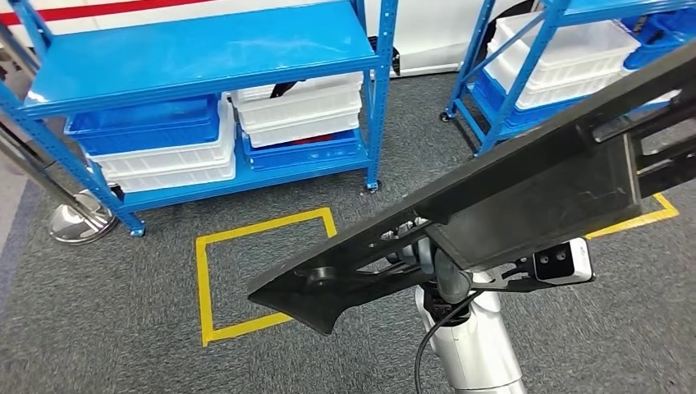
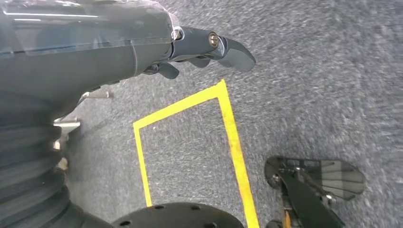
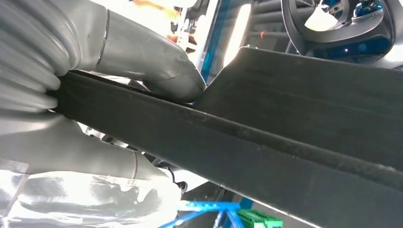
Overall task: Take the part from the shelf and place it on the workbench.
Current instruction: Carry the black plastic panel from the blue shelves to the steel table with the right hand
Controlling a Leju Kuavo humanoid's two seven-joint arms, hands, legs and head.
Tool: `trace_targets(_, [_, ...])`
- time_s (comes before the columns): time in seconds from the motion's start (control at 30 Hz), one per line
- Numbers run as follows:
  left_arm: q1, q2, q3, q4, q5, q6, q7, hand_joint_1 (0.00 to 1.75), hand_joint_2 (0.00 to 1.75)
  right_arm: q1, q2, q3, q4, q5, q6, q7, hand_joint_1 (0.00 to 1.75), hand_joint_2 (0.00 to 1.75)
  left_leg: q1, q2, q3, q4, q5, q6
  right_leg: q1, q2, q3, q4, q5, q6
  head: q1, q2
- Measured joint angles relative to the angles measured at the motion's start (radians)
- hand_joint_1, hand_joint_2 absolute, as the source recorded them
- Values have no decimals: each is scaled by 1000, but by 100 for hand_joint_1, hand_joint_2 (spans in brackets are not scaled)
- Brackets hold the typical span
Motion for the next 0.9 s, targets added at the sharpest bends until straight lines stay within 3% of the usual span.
trace_targets(0.07, [-2,1,0,0,5,7,-28,0,175,-2,0,-3,-4,0,0,2,175,175,-3,14,-1,10,-8,-10,1,-30,67,-127,43,-4,0,0])
trace_targets(0.1, [-3,2,0,0,7,11,-44,0,175,-3,0,-3,-7,-3,-1,4,175,175,-5,19,-2,14,-11,-15,3,-38,85,-163,51,-9,-1,0])
trace_targets(0.2, [-10,6,0,0,7,19,-105,0,175,-3,1,-6,-13,-20,-3,17,175,175,-9,34,-1,17,-17,-31,7,-22,86,-177,53,-28,-2,0])
trace_targets(0.27, [-18,8,0,0,8,19,-139,0,175,-5,3,-7,-19,-34,-6,29,175,175,-4,15,-9,41,-39,-41,5,-9,85,-181,58,-40,-2,0])
trace_targets(0.3, [-23,10,0,0,9,19,-150,0,175,-7,5,-7,-22,-41,-9,36,175,175,-2,-3,-25,81,-67,-45,3,-2,84,-183,61,-45,-2,0])
trace_targets(0.37, [-29,11,1,0,13,19,-165,0,175,-9,10,-7,-25,-55,-15,47,175,175,0,-32,-81,212,-135,-49,4,13,81,-183,63,-52,-2,0])
trace_targets(0.4, [-32,11,2,0,14,19,-169,0,175,-9,11,-7,-25,-60,-18,51,175,175,0,-36,-109,275,-159,-50,5,23,79,-182,64,-54,-2,0])
trace_targets(0.43, [-34,11,2,0,15,18,-172,0,175,-9,12,-7,-26,-65,-19,54,175,175,0,-37,-124,309,-163,-49,6,34,79,-181,65,-55,-2,0])
trace_targets(0.47, [-36,11,2,0,15,18,-174,0,175,-9,12,-7,-26,-68,-19,56,175,175,0,-38,-122,304,-147,-47,7,45,79,-180,65,-55,-2,0])
trace_targets(0.5, [-37,11,2,0,14,17,-174,0,175,-9,12,-7,-26,-71,-19,57,175,175,0,-42,-102,260,-115,-43,7,57,79,-178,65,-55,-2,0])
trace_targets(0.57, [-38,13,2,0,12,17,-175,0,175,-9,12,-7,-29,-76,-19,59,175,175,0,-73,-41,123,-45,-32,8,78,79,-176,67,-51,-2,0])
trace_targets(0.63, [-41,15,2,0,9,18,-174,0,175,-9,13,-7,-32,-82,-18,61,175,175,-1,-100,-6,39,-23,-25,6,95,72,-175,72,-42,-2,0])
trace_targets(0.7, [-45,15,2,0,7,18,-169,0,175,-7,13,-7,-35,-88,-17,63,175,175,-2,-94,-1,23,-24,-21,5,110,64,-179,80,-27,-1,0])
trace_targets(0.73, [-46,14,2,0,6,18,-166,0,175,-5,13,-7,-36,-91,-16,64,175,175,0,-84,0,18,-19,-17,5,105,62,-178,80,-21,-1,0])
trace_targets(0.8, [-46,12,2,0,6,20,-159,0,175,-5,12,-7,-39,-95,-16,68,175,175,4,-63,3,5,-9,-6,9,65,43,-140,51,-13,2,0])
trace_targets(0.83, [-44,12,2,0,6,22,-155,0,175,-5,12,-7,-40,-96,-16,70,175,175,4,-53,3,3,-6,-2,9,39,20,-90,21,-11,3,0])
trace_targets(0.9, [-41,13,2,0,6,24,-149,0,175,-4,11,-7,-41,-98,-16,74,175,175,2,-33,0,3,-6,1,6,18,-37,35,-38,-5,5,0])
